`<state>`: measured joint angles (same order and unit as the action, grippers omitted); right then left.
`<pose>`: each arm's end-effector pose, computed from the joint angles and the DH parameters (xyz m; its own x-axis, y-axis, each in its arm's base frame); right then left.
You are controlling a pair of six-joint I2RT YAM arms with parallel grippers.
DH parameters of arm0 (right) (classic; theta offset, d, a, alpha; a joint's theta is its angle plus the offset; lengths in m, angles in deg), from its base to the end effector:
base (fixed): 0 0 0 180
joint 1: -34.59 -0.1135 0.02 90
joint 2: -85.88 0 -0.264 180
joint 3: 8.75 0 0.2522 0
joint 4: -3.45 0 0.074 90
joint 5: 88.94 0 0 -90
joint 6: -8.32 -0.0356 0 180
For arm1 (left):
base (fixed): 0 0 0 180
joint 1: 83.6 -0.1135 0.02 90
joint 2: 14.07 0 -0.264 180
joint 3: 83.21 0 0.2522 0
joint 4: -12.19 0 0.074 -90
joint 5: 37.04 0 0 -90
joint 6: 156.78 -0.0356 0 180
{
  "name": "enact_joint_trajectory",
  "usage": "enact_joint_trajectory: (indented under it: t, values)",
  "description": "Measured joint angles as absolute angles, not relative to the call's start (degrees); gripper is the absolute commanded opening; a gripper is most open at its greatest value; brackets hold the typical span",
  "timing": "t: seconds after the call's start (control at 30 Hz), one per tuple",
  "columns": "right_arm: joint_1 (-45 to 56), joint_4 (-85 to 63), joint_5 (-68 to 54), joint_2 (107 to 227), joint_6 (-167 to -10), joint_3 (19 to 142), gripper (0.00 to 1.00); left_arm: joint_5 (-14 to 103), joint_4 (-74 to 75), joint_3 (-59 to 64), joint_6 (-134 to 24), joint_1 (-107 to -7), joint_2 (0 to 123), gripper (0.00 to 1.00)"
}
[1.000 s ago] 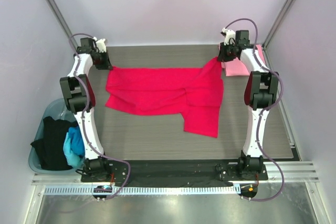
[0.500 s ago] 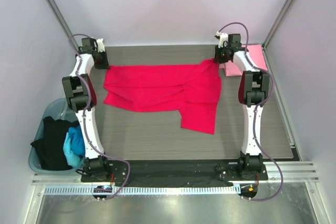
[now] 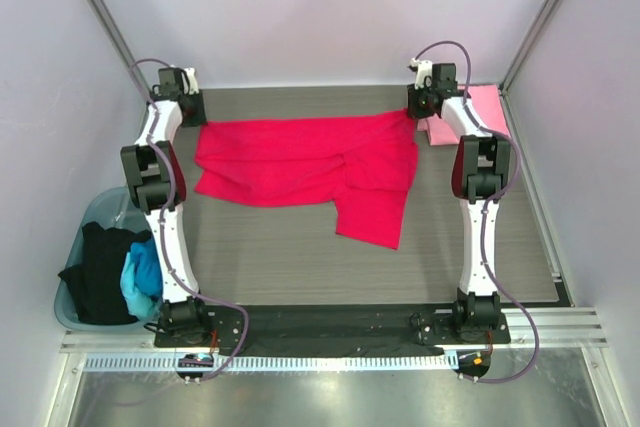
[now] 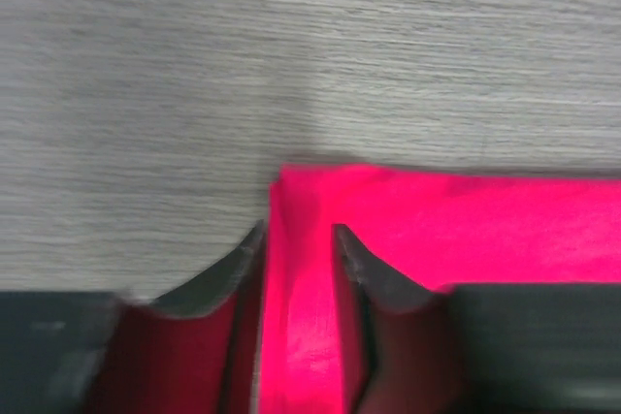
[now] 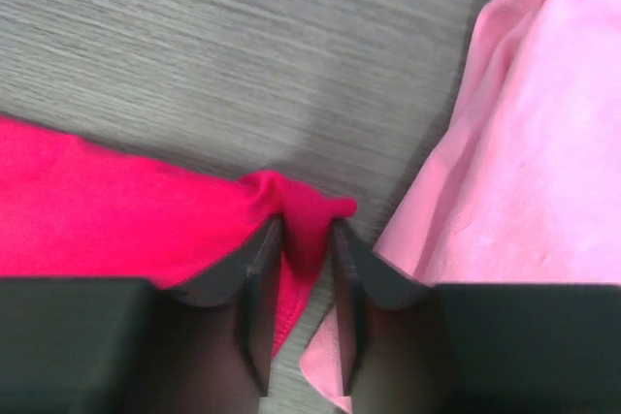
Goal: Fold and stack the t-shirts
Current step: Fold the tshirt
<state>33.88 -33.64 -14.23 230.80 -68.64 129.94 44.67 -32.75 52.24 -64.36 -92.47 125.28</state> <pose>0.5654 0.0164 0.1635 -0.6223 -0.2254 -0.7496 -0.3533 0.9354 0.0121 0.5381 0.0788 0.1861 -0.7407 -0.1579 -0.6530 -0.0902 0.9866 -0.1362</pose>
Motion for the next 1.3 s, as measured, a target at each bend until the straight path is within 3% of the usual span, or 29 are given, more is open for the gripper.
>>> enact_joint_trajectory:
  t: [0.03, 0.3, 0.47, 0.6, 0.93, 1.3]
  values:
    - [33.71, -33.49, -13.75, 230.78, -68.78, 130.07, 0.38, 45.23, -32.55, 52.24, -64.32, -92.44, 125.28, 0.47]
    - [33.07, -34.32, -13.35, 220.59, -68.21, 123.36, 0.46, 47.79, -33.10, 46.62, -64.47, -92.29, 115.53, 0.52]
    - [33.09, -36.64, -17.26, 202.91, -66.22, 111.90, 0.47, 44.14, -36.02, 32.46, -66.57, -92.29, 96.93, 0.35]
    - [33.14, -39.96, -21.61, 188.92, -61.15, 100.63, 0.47, 40.43, -41.93, 27.43, -71.70, -92.23, 89.41, 0.36]
    - [30.82, -53.09, -26.73, 181.86, -45.04, 76.71, 0.48, 39.79, -62.56, 32.68, -80.82, -92.18, 105.63, 0.39]
    - [30.27, -55.17, -29.31, 177.69, -42.50, 74.62, 0.49, 44.45, -68.59, 36.18, -80.75, -92.18, 112.86, 0.40]
